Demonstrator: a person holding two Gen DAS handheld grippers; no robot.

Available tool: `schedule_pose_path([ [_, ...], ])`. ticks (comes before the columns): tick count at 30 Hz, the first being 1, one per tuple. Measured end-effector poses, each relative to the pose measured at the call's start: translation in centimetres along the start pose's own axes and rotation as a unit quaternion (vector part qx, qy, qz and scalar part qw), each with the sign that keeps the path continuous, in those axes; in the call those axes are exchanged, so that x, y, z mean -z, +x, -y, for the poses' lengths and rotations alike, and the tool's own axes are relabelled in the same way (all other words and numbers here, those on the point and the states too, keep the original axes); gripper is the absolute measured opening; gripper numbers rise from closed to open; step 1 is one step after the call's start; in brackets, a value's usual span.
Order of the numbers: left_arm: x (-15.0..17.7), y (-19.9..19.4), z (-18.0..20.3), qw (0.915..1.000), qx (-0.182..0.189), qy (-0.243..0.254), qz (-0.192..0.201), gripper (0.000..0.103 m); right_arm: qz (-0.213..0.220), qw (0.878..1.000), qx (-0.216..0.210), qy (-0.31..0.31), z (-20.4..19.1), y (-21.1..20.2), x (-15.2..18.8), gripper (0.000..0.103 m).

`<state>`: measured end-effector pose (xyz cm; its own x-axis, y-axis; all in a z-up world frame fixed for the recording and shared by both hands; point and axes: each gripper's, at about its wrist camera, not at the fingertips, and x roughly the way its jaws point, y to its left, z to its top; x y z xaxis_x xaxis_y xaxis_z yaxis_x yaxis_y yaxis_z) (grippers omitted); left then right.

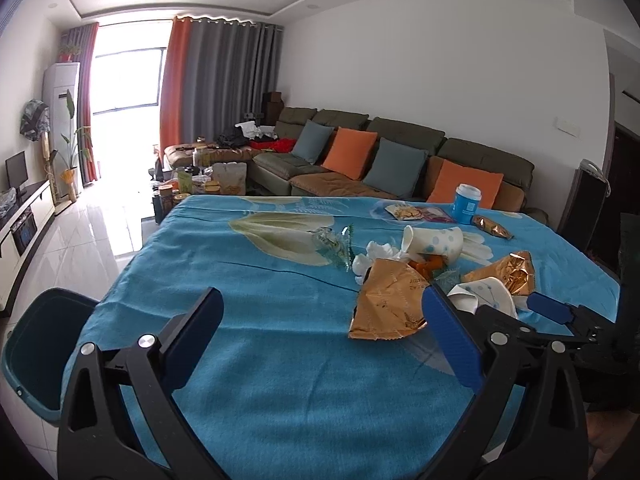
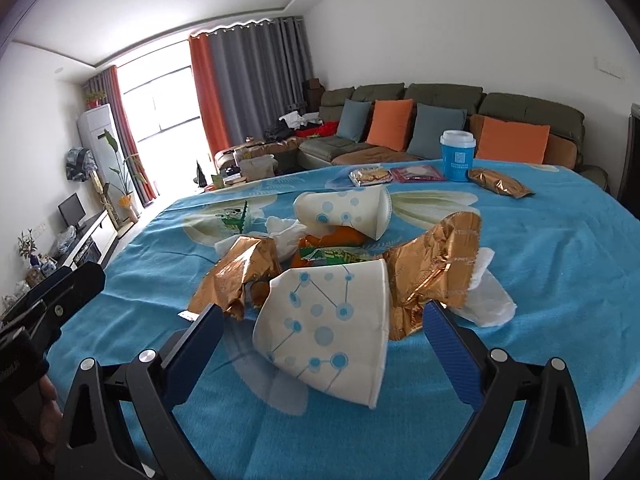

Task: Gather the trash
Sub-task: 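Grasp the gold foil wrapper with the left tool while the right tool grasps a white paper cup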

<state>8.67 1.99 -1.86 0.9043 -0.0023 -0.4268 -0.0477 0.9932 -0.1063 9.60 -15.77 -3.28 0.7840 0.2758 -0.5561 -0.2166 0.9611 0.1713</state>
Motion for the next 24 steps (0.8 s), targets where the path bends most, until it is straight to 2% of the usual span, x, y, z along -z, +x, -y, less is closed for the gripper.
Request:
schedule_pose_path([
  [1,-0.1,0.2,0.1,1.0000,0.001,0.001,-0.001,0.097,-0.002,1.000,0.001,0.001,-0.1,0.2,0.0,0.094],
  [4,-0.2,1.0,0.2,1.0000,0.006,0.002,-0.005,0.097,-0.014,1.000,0.005,0.002,-0.3,1.1,-0.2,0.078],
  [7,-0.3,2.1,0.1,0.9999,0.011,0.001,-0.011,0.097,-0.025,1.000,0.005,0.005,-0.1,1.7,-0.1,0.071],
  [14,-0.3,3.9,1.2,0.9993,0.024,0.015,-0.026,0.097,-0.016,1.000,-0.014,0.020,0.7,1.4,-0.2,0.068],
  [17,-0.3,4.5,1.6,0.9990,0.027,0.020,-0.029,0.097,0.002,0.999,-0.026,0.026,1.0,0.3,-0.5,0.065],
  [24,-0.2,6.2,2.5,0.9978,0.032,0.017,-0.056,0.097,0.051,0.997,-0.044,0.038,2.2,-2.1,-1.5,0.065],
])
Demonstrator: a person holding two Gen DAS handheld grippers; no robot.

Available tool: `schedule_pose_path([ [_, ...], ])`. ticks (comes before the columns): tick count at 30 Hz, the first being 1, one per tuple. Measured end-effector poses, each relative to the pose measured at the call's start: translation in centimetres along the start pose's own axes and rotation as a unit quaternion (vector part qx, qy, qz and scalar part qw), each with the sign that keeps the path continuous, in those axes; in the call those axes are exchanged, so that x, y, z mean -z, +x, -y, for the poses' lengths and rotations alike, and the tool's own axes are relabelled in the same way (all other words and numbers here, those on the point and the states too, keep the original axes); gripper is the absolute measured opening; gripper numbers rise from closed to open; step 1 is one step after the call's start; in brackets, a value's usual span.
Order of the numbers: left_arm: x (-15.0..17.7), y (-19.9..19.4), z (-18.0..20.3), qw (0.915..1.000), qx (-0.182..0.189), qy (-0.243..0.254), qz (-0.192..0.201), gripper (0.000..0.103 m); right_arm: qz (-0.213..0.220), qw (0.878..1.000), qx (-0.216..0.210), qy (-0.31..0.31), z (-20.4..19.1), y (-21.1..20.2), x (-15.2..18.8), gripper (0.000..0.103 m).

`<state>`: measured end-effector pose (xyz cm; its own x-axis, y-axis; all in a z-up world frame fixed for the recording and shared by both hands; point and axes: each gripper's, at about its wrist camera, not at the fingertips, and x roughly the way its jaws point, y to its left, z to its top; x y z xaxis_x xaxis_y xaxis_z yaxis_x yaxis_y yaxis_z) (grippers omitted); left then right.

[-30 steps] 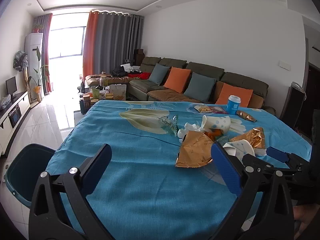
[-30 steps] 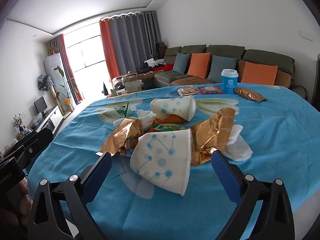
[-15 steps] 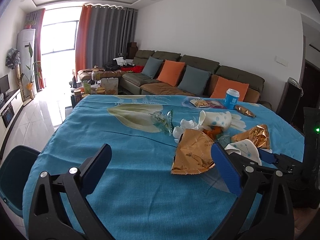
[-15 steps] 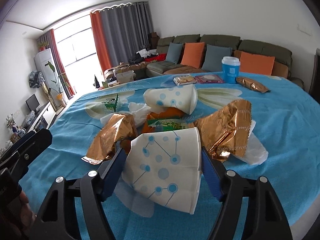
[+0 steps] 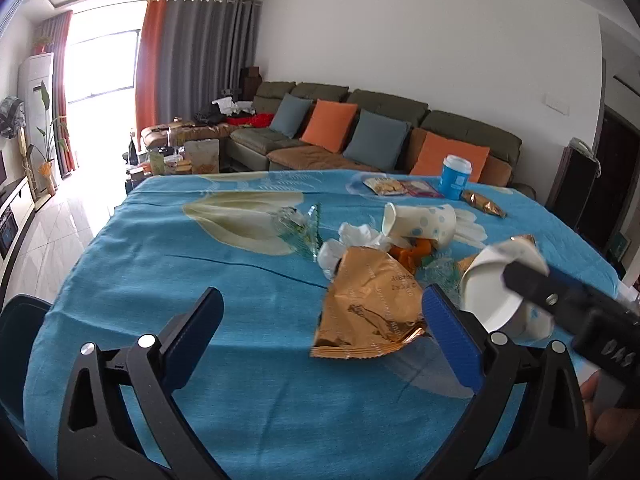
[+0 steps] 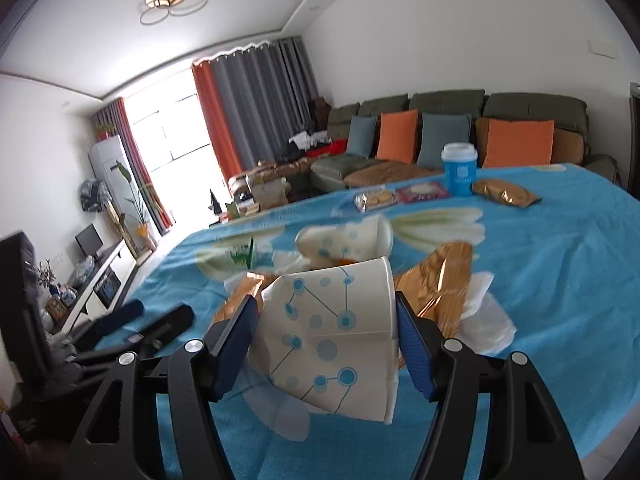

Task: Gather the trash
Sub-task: 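Grasp the gold foil wrapper with the left tool while the right tool grasps a white paper cup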

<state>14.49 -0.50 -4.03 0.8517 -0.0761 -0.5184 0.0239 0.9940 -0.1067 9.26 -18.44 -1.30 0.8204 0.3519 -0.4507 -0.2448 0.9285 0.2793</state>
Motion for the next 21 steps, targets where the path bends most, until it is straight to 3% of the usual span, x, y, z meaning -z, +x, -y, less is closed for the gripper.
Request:
schedule_pose_path([
  [6,0.0,2.0,2.4,0.9987,0.006,0.035,-0.037,0.097,0.031,1.000,0.001,0.008,0.9,-1.2,-1.2,0.065],
  [12,-0.1,3.9,4.0,0.9965,0.008,0.049,-0.067,0.097,0.027,1.000,-0.001,0.015,1.7,-1.2,-1.0,0.065],
  [14,0.0,4.2,4.1,0.9962,0.006,0.048,-0.072,0.091,0.026,1.000,-0.002,0.017,1.9,-1.2,-0.9,0.065],
  [16,0.1,4.8,3.9,0.9954,0.007,0.041,-0.087,0.072,0.026,1.000,-0.002,0.017,2.0,-1.2,-0.9,0.065],
  [18,0.4,5.4,3.5,0.9947,0.005,0.032,-0.098,0.068,0.026,1.000,-0.002,0.016,2.0,-1.2,-0.9,0.065],
  [21,0.6,5.7,3.2,0.9946,0.010,0.026,-0.100,0.051,0.024,1.000,-0.002,0.015,1.9,-1.3,-0.8,0.065],
])
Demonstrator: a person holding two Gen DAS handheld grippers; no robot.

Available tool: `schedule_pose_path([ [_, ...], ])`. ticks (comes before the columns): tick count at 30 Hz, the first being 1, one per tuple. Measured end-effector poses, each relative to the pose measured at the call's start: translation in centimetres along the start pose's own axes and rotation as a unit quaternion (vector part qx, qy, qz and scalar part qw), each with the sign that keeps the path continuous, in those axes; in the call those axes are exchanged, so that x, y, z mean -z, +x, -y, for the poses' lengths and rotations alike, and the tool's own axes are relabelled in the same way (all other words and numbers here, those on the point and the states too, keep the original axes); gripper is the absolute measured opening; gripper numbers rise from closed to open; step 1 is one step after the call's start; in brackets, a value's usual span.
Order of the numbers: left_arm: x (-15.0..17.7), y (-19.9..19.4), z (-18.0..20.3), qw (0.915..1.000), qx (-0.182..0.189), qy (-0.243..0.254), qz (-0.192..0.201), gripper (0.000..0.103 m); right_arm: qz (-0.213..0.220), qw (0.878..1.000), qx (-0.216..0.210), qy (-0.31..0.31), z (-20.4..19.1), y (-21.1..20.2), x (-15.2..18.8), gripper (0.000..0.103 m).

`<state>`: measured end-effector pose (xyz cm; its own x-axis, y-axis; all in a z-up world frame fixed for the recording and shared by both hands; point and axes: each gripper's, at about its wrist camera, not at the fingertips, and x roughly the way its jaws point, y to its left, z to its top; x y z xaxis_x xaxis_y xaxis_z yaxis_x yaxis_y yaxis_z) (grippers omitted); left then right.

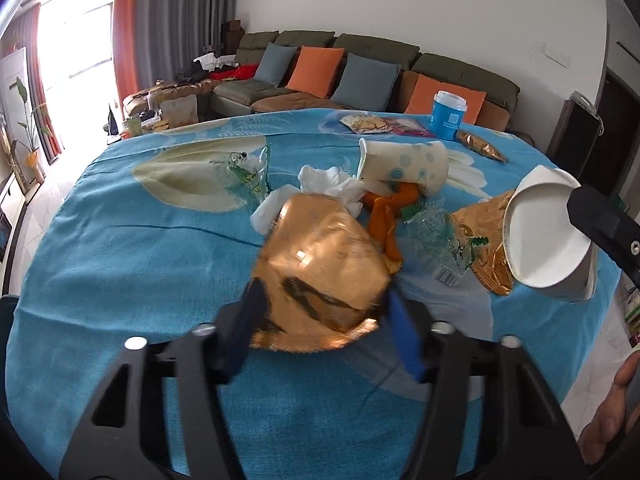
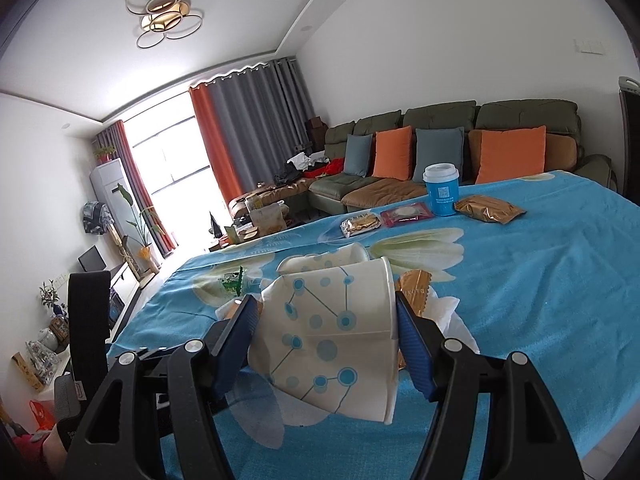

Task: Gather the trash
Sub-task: 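Grasp the gold foil wrapper with the left tool while the right tool grasps a white paper cup, then carry the wrapper and cup to the teal bin and open both tools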

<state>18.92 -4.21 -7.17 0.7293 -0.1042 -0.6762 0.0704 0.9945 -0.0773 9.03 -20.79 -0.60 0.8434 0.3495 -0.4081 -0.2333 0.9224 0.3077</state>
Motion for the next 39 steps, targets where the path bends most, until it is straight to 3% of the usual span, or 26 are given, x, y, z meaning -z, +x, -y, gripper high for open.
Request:
schedule_pose_path([
  [1,0.1,0.0,0.0,1.0000,0.005,0.003,0.001,0.043,-0.001,1.000,0.000,0.000,-0.1,-0.1,0.1,0.065],
  [5,0.6,0.0,0.0,0.9999,0.017,0.001,0.004,0.028,0.001,1.000,0.000,-0.003,-0.2,-0.3,0.1,0.065],
  [11,0.8,-0.6,-0.7,0.9991,0.034,-0.017,0.019,0.022,0.004,1.000,0.001,-0.009,-0.6,-0.5,0.0,0.065],
  [20,0.4,-6.0,-2.4,0.9940,0.055,-0.040,0.086,0.020,0.013,1.000,-0.008,-0.024,-1.8,-0.7,-0.3,0.065],
  [31,1.0,-12.6,-7.2,0.9870,-0.001,-0.071,0.144,0.020,0.024,0.995,-0.055,-0.075,-6.1,-0.3,-1.0,0.065],
  [39,3.0,-16.7,-11.8,0.9786,-0.061,-0.105,0.166,0.020,0.016,0.985,-0.122,-0.121,-10.9,1.1,-1.0,0.065],
])
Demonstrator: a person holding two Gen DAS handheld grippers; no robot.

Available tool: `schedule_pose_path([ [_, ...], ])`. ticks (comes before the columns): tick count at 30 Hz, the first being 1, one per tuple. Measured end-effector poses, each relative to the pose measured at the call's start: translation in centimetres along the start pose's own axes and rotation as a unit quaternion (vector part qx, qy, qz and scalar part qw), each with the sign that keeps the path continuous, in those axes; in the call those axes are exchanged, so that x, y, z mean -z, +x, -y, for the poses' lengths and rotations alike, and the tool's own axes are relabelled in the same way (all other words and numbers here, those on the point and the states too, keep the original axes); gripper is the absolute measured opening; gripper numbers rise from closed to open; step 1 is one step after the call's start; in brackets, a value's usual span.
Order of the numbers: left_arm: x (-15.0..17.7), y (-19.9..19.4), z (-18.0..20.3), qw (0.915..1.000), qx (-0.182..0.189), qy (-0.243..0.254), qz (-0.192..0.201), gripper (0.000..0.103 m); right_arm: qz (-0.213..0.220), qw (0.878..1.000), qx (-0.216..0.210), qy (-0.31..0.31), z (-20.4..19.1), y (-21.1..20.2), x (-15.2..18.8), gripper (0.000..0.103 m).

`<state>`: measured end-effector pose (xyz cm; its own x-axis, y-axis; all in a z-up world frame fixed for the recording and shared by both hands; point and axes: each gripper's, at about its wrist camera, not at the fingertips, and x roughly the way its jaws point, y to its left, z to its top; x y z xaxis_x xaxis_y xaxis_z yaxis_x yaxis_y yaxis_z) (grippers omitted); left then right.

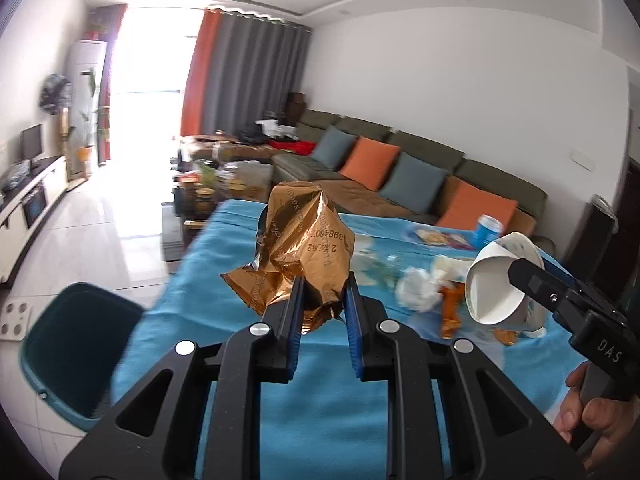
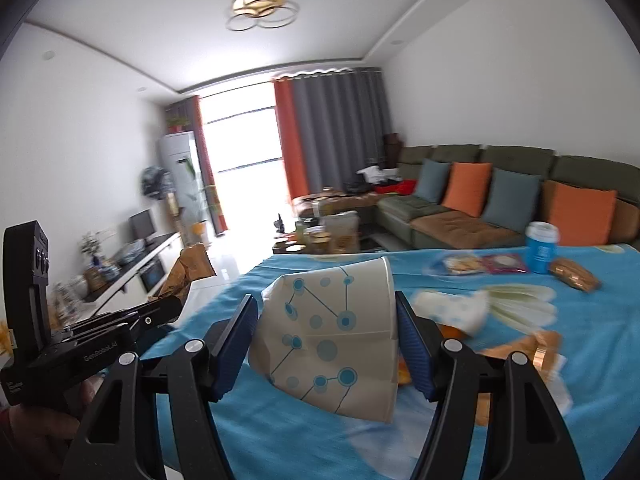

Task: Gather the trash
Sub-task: 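Carry the wrapper and cup to the teal bin and open both tools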

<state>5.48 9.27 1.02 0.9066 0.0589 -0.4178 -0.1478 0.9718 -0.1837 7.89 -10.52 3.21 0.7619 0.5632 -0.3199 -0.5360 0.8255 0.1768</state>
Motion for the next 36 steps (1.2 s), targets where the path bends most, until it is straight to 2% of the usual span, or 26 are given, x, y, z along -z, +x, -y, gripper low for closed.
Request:
schedule_pose_path([
  [10,-0.2,-4.2,-7.2,0.9954,-0.086,-0.036,0.025,0.020,-0.033,0.992,-0.118,-0.027,-6.2,4.8,-1.5,0.065],
  [19,0.0,-7.0,-13.3,0.9857,-0.153,-0.064,0.028,0.020,-0.064,0.978,-0.190,-0.062,-12.0,8.7,-2.3,0.065],
  [23,0.4,-7.7,-16.0,0.9825,-0.169,-0.073,0.023,0.020,-0.082,0.971,-0.211,-0.077,-14.4,10.4,-2.3,0.065],
  [36,2.8,-6.3,-19.6,0.9740,-0.200,-0.105,-0.013,0.020,-0.149,0.951,-0.251,-0.104,-20.8,16.7,-1.8,0.065],
])
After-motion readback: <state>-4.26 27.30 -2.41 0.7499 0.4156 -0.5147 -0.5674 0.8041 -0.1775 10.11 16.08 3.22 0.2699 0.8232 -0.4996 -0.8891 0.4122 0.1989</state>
